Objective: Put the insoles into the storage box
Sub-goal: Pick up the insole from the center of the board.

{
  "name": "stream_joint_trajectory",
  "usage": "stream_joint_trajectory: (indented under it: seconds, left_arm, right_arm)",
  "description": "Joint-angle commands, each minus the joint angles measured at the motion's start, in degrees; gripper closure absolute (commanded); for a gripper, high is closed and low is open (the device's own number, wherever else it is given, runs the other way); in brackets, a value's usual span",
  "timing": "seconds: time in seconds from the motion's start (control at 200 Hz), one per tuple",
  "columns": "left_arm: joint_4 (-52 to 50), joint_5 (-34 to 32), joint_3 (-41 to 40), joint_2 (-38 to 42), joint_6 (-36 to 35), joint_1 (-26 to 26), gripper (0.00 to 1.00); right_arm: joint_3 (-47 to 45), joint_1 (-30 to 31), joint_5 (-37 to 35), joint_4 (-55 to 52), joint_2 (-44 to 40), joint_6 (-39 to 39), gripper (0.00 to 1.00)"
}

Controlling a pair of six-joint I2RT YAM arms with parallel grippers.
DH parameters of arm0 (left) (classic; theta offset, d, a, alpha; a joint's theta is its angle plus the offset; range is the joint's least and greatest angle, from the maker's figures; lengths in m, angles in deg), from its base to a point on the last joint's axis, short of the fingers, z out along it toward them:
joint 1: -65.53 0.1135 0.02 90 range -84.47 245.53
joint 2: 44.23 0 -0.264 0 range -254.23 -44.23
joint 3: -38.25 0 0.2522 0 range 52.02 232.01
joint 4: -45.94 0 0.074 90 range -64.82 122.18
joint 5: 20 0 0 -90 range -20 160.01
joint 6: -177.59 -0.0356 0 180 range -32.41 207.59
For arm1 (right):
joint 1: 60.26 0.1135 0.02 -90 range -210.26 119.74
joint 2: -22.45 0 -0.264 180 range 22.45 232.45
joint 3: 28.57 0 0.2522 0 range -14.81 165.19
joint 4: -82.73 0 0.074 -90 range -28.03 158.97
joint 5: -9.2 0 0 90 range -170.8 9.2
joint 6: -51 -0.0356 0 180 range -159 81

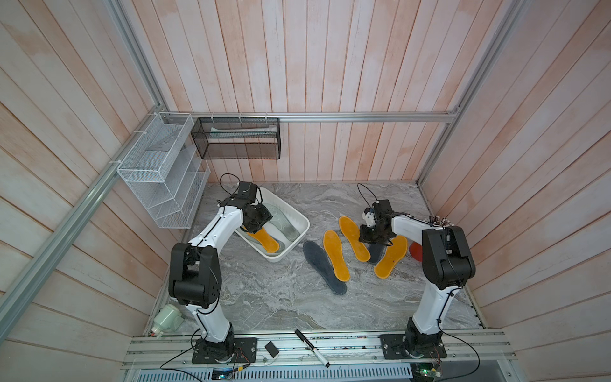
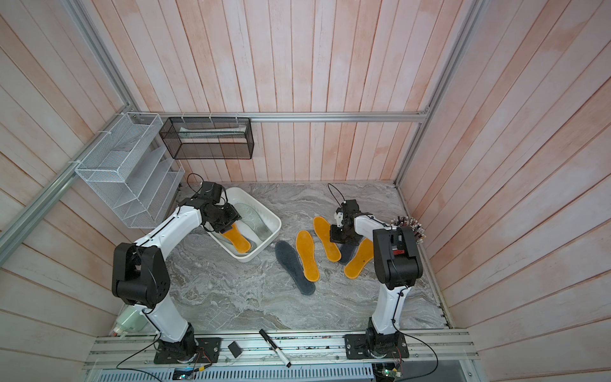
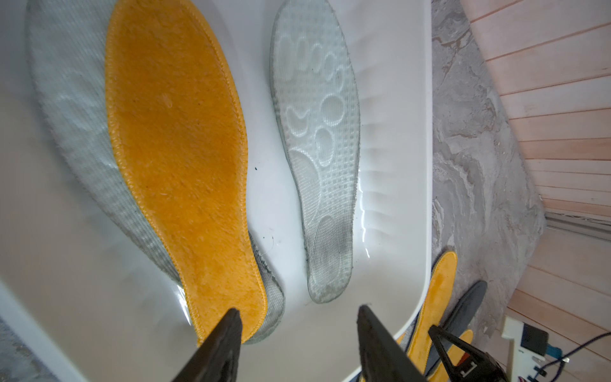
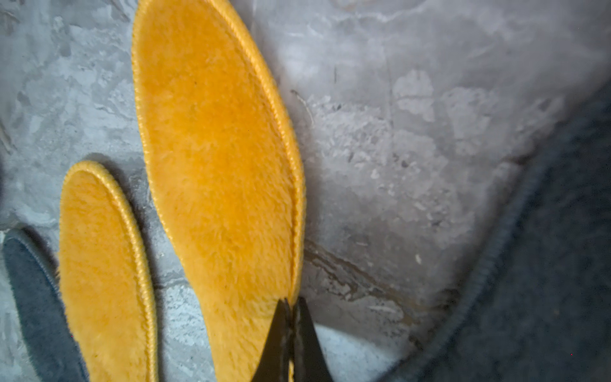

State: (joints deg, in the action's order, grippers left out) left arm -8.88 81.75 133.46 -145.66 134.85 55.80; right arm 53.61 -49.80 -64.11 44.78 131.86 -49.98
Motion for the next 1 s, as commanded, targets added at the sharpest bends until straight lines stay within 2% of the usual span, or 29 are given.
stream_joint_trajectory:
  seconds: [0.0, 0.215, 0.43, 0.61, 0.845, 0.995]
  left_arm:
    - [1.0, 0.7, -0.7, 1.4, 0.3, 0.4, 0.43]
    - [4.8, 2.8, -2.2, 2.4, 0.5, 0.5, 0.43]
    - [21.1, 8.0, -10.2, 7.2, 2.9, 0.4, 0.43]
    - [28.1, 9.2, -12.4, 9.3, 2.2, -0.3, 0.43]
    - [39.8, 12.1, -15.5, 9.5, 4.0, -3.5, 0.43]
    - [46.0, 12.5, -15.8, 8.2, 4.5, -7.1, 0.43]
  right_arm:
    - [-1.1, 0.0, 2.6, 1.2, -0.6, 0.2, 0.98]
    - [-0.8, -0.6, 6.1, 4.6, -5.3, 0.8, 1.0]
    - [2.4, -1.7, 9.6, 6.1, -9.4, -0.3, 1.0]
    - [6.3, -1.6, 13.8, 5.7, -10.4, -1.2, 1.0]
    - [11.8, -0.9, 24.7, 9.0, -10.5, -5.6, 1.0]
    - [14.9, 1.6, 28.5, 12.8, -9.0, -9.4, 1.0]
